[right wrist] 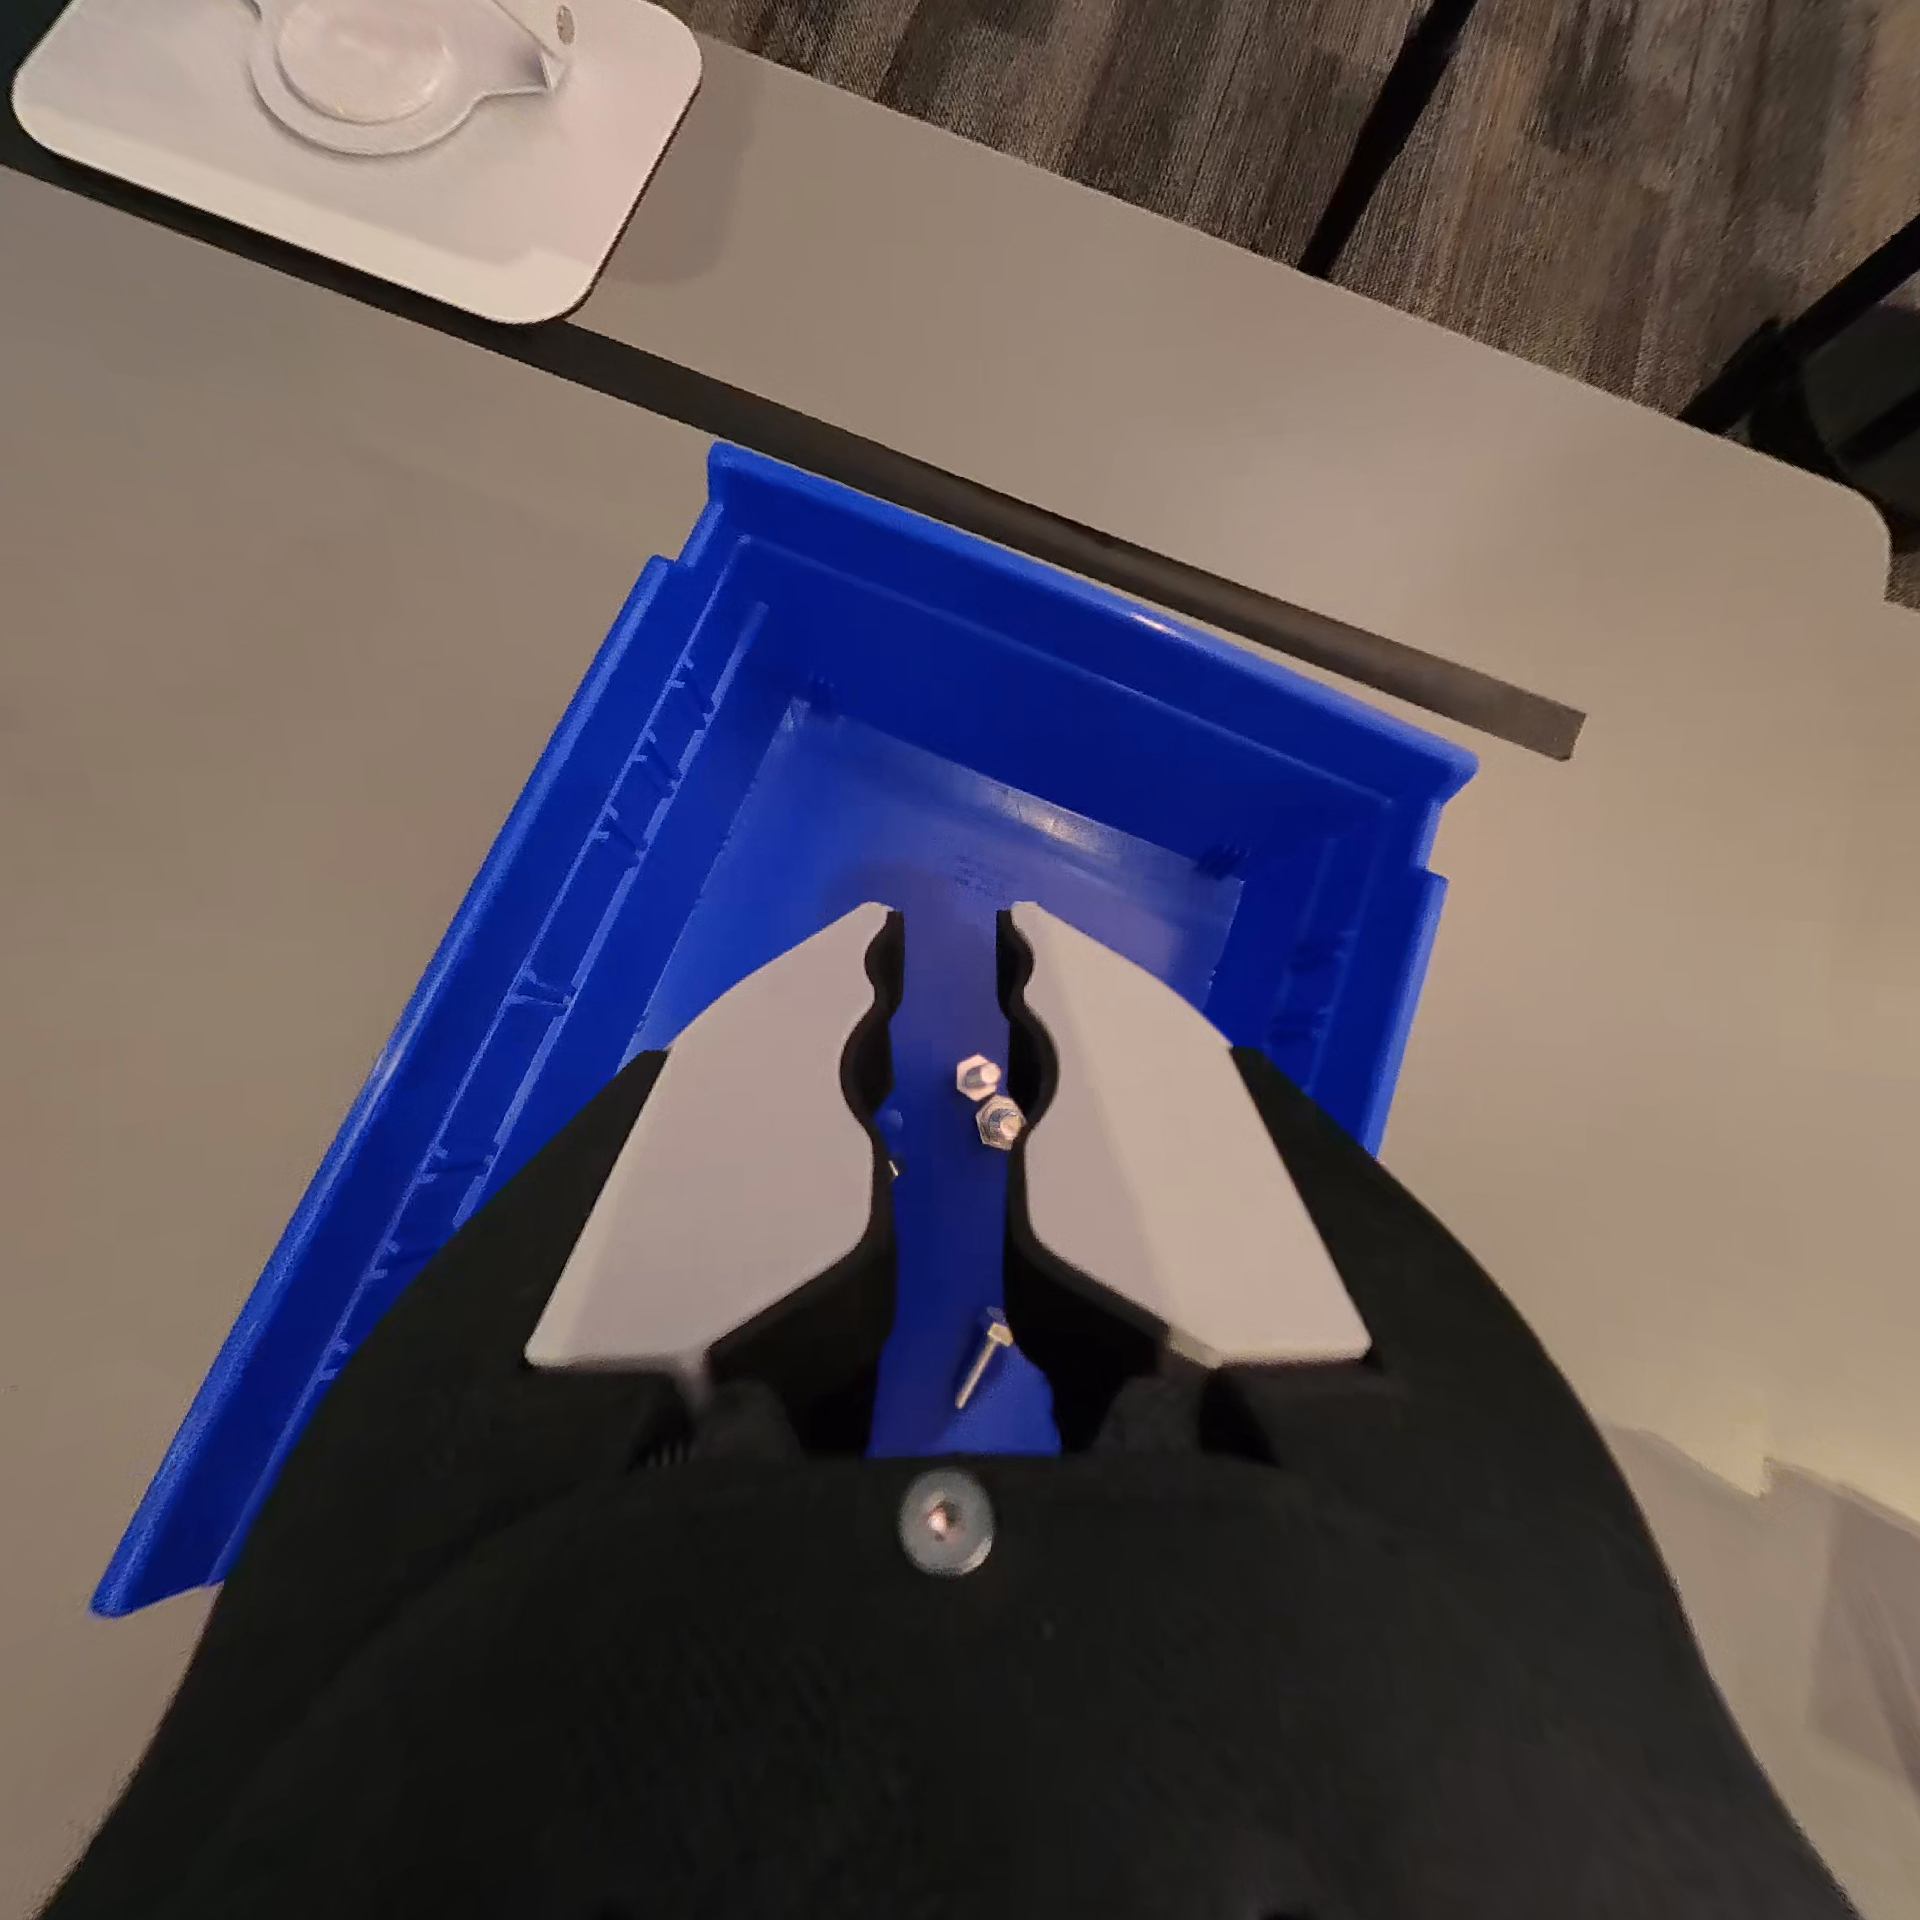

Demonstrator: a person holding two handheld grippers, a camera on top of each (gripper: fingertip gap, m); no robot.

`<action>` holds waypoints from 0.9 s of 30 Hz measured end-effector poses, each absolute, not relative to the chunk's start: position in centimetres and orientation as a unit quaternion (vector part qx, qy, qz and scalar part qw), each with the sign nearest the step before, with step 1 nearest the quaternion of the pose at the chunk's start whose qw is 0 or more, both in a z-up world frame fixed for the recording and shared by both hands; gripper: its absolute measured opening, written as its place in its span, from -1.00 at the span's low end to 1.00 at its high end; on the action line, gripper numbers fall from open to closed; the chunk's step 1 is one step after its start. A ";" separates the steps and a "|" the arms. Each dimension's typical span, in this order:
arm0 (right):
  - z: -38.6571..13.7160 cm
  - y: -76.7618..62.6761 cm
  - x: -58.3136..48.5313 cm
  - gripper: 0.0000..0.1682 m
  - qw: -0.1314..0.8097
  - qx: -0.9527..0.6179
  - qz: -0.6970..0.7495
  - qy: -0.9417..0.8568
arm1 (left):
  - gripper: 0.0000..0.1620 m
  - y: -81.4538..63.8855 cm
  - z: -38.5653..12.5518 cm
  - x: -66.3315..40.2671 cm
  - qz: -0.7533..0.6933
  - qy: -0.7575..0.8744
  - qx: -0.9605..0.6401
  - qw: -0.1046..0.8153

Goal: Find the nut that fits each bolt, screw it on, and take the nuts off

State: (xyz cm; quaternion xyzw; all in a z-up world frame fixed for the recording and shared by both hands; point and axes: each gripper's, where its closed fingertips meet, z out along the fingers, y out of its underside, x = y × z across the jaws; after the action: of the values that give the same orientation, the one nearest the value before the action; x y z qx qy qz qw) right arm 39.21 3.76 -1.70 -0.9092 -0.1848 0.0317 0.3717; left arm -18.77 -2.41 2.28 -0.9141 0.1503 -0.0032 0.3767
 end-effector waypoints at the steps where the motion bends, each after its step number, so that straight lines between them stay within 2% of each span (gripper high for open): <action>1: -1.5 3.6 39.1 -0.78 0.374 -0.908 0.028 -0.187 | -0.75 -2.7 1.0 -19.2 -0.025 0.140 -0.928 0.343; 3: -1.1 3.5 38.7 -0.78 0.378 -0.905 0.024 -0.193 | -0.90 -2.7 -0.7 -18.9 -0.075 0.126 -0.940 0.306; 6: -0.9 3.3 38.2 -0.78 0.379 -0.903 0.021 -0.202 | -0.83 -3.0 -4.1 -18.8 -0.084 0.116 -0.963 0.229; 12: -1.4 3.2 38.0 -0.77 0.368 -0.905 0.012 -0.212 | -0.93 -2.1 -8.9 -19.5 -0.047 0.084 -0.984 0.146; 18: -1.8 3.2 38.2 -0.77 0.358 -0.908 0.001 -0.220 | -0.77 -2.0 -12.0 -21.0 -0.002 0.060 -0.994 0.091; 27: -2.1 3.1 38.1 -0.77 0.350 -0.908 -0.003 -0.230 | -0.78 -2.4 -13.9 -22.6 0.008 0.024 -0.998 0.051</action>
State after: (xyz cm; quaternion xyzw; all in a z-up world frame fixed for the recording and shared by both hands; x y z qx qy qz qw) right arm 38.12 3.10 -2.07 -0.9078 -0.2304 -0.0025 0.3505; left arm -22.58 -2.39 -13.93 -0.9984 0.0238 0.0083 0.0505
